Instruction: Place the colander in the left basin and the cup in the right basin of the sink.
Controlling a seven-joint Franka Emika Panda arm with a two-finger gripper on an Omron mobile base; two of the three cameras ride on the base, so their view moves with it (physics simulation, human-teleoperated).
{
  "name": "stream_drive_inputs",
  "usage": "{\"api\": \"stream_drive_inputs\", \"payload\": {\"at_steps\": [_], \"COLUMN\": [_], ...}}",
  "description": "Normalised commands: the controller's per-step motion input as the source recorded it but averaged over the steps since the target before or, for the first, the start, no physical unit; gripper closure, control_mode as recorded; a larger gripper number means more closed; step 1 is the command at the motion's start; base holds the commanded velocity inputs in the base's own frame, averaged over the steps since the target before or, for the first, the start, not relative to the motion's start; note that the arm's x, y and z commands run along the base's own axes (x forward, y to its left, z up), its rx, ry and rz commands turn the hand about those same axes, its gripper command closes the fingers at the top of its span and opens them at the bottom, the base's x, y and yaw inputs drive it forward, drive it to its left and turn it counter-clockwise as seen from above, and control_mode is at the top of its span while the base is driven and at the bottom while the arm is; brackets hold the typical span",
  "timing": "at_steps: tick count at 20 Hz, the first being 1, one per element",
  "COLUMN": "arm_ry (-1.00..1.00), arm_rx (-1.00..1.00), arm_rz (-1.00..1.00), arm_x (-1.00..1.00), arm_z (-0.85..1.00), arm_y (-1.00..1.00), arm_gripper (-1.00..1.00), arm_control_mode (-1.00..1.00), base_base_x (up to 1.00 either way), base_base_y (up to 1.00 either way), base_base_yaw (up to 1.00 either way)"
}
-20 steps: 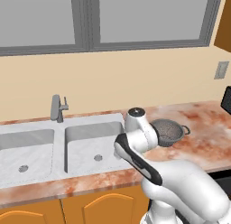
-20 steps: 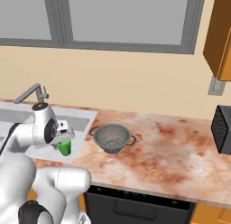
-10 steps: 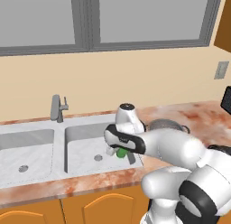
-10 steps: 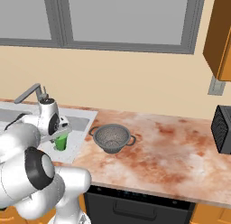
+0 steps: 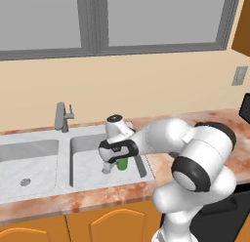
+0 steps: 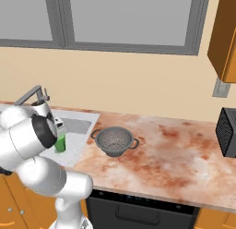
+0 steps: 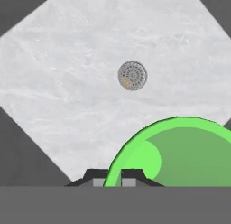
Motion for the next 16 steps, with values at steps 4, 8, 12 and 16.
{"api": "stream_drive_inputs", "payload": {"at_steps": [4, 8, 12, 16], "arm_ry": [0.0, 0.02, 0.0, 0.0], "arm_rx": [0.0, 0.0, 0.0, 0.0], "arm_rz": [0.0, -0.01, 0.0, 0.0], "arm_x": [0.53, 0.54, 0.49, 0.44], "arm_z": [-0.15, -0.21, -0.31, -0.33], "arm_y": [-0.06, 0.01, 0.01, 0.05], "arm_gripper": [1.0, 1.0, 1.0, 1.0], "arm_control_mode": [-1.0, -1.0, -1.0, -1.0], "base_base_x": [0.0, 0.0, 0.0, 0.0], "base_base_y": [0.0, 0.0, 0.0, 0.0], "base_base_yaw": [0.0, 0.0, 0.0, 0.0]}}
